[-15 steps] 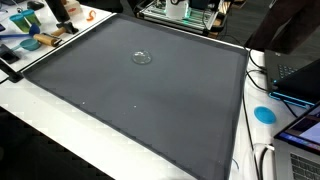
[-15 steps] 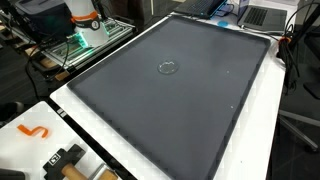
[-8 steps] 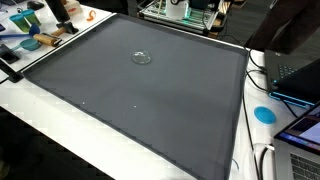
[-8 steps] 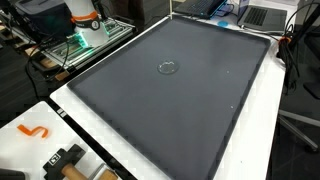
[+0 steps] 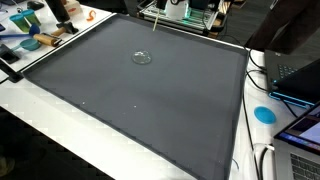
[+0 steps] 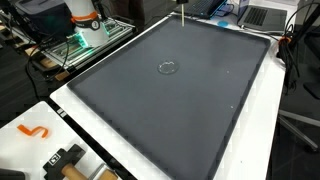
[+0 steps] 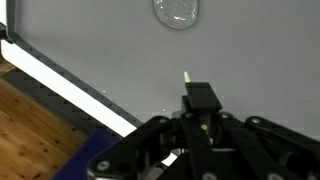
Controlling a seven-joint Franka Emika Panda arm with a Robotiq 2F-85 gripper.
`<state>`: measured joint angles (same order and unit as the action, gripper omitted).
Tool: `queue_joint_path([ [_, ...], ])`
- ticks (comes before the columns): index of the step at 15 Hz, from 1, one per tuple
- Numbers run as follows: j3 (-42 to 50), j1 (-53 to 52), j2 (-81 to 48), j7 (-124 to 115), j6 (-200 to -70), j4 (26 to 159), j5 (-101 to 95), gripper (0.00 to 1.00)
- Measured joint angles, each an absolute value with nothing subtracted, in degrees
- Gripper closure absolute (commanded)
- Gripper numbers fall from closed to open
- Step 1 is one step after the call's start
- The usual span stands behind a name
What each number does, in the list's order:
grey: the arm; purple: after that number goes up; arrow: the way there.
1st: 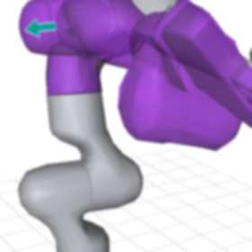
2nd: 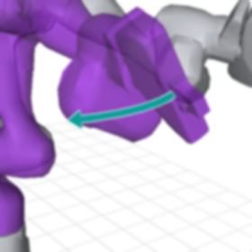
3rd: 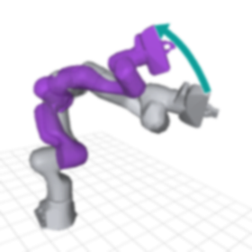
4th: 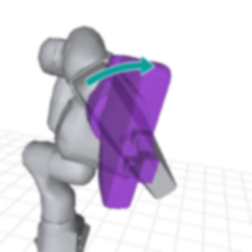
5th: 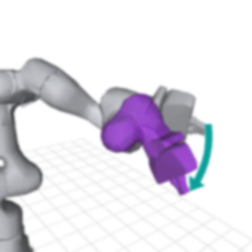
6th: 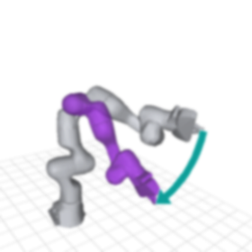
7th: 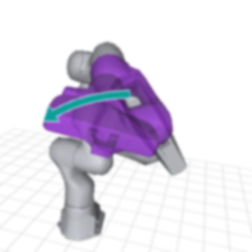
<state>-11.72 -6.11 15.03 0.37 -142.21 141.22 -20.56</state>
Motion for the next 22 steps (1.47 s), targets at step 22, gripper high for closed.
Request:
queue_joint_path([
  [22, -7.62, -5.85, -1.88, 7.22, -141.5, 130.09, -13.49, 0.97],
])
